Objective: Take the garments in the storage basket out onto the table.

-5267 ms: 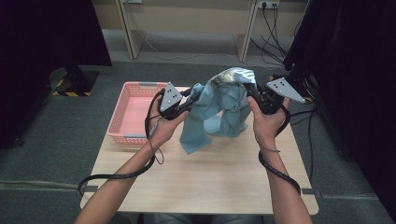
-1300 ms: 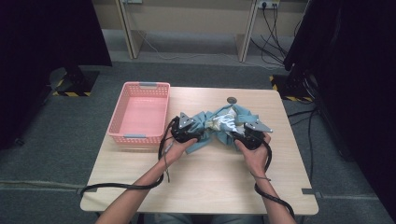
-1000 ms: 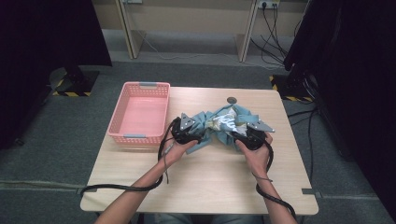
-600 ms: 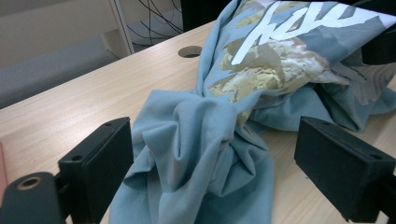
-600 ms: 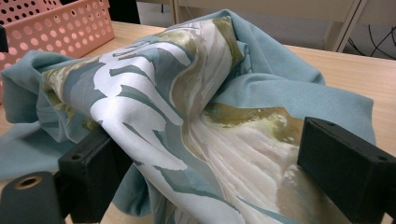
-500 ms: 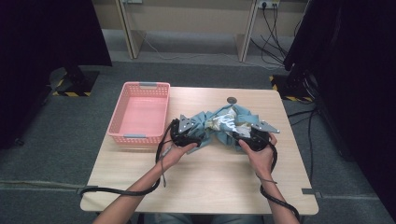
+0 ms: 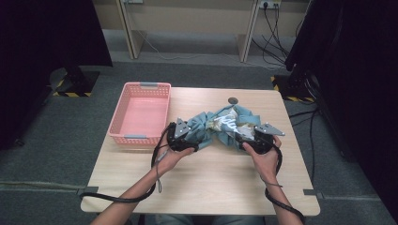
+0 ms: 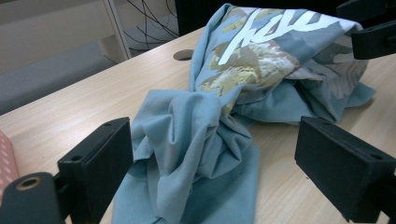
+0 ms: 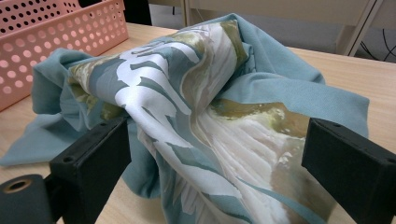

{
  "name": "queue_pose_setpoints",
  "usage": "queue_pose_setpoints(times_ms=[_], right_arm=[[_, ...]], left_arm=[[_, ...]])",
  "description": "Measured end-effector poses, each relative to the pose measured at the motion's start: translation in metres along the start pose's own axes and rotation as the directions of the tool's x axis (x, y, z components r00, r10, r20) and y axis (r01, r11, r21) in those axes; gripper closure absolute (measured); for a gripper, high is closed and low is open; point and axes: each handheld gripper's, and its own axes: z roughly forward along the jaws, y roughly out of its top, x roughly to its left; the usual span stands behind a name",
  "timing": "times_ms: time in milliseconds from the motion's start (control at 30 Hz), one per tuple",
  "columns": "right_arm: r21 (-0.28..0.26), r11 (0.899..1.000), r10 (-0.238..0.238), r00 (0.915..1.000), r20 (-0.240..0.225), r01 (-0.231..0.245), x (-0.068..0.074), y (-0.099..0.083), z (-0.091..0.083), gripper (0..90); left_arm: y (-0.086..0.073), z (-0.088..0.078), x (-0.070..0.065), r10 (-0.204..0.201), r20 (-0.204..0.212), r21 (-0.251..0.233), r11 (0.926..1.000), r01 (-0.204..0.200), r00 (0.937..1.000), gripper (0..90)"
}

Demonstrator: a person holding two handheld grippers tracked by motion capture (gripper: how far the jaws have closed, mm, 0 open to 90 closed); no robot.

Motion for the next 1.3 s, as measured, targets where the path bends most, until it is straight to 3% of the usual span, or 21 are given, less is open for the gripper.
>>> queue_pose_setpoints(times_ms=[900,1300], right_arm=[[-0.016,1.000,0.004,0.9984,-0.056,-0.004,-0.004,-0.011,-0.026,8.0],[-0.027,1.000,-0.002,0.9988,-0.049,0.000,-0.009,-0.015,-0.040,8.0]], left_arm=[[-0.013,-0.033,0.003,-0.013,-0.003,-0.029,0.9995,0.013,0.9999,11.0],[-0.018,-0.045,0.005,-0.030,-0.006,-0.045,0.9986,0.029,0.9995,11.0]])
